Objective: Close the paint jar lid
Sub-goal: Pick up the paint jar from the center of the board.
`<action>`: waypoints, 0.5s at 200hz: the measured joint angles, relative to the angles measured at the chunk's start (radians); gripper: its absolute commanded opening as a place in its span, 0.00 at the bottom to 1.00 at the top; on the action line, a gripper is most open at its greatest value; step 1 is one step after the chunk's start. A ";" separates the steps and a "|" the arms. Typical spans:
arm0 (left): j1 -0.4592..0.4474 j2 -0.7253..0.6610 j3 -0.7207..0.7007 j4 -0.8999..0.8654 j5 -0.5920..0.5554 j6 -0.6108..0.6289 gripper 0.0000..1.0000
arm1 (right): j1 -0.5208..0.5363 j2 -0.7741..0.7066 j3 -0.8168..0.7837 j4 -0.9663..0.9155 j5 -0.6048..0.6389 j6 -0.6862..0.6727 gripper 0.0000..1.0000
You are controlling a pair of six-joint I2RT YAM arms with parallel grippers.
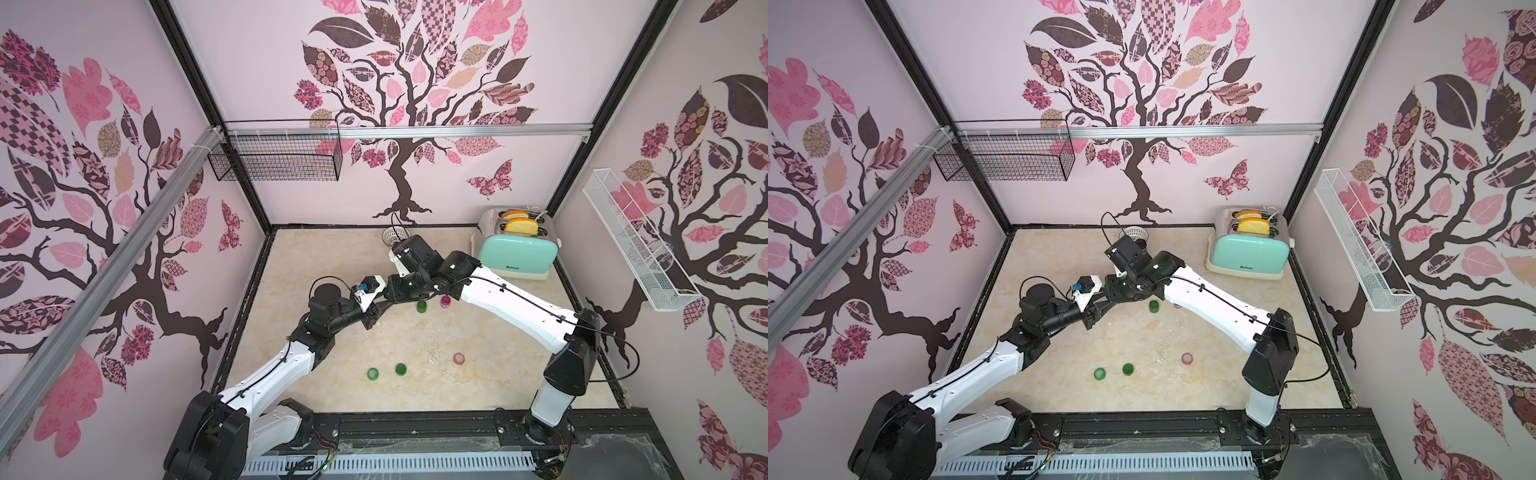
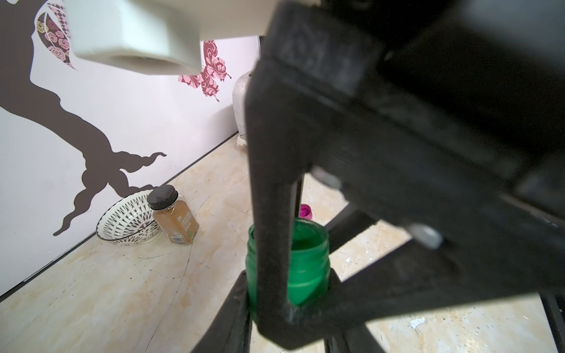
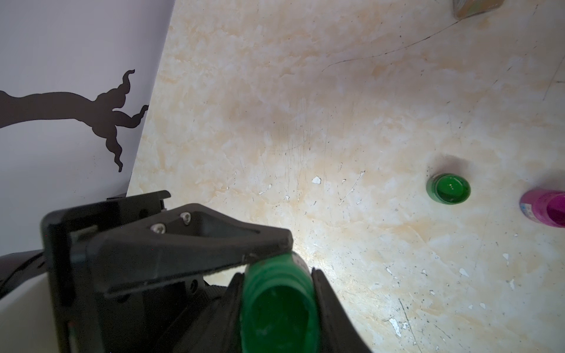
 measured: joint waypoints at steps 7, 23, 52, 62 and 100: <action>0.000 -0.002 -0.001 0.000 0.000 0.000 0.22 | 0.000 0.000 0.000 0.000 -0.001 0.000 0.35; 0.000 -0.005 -0.002 0.001 0.000 0.000 0.22 | 0.000 -0.001 0.000 0.000 -0.003 -0.001 0.40; -0.003 -0.010 -0.002 0.022 0.009 0.000 0.22 | 0.000 -0.006 0.000 0.009 0.003 -0.006 0.49; -0.002 -0.015 -0.003 0.027 0.008 0.000 0.22 | -0.001 -0.012 0.000 0.010 0.004 -0.008 0.52; -0.003 -0.037 -0.003 0.060 0.015 0.000 0.22 | -0.008 -0.062 0.000 0.009 0.022 -0.019 0.60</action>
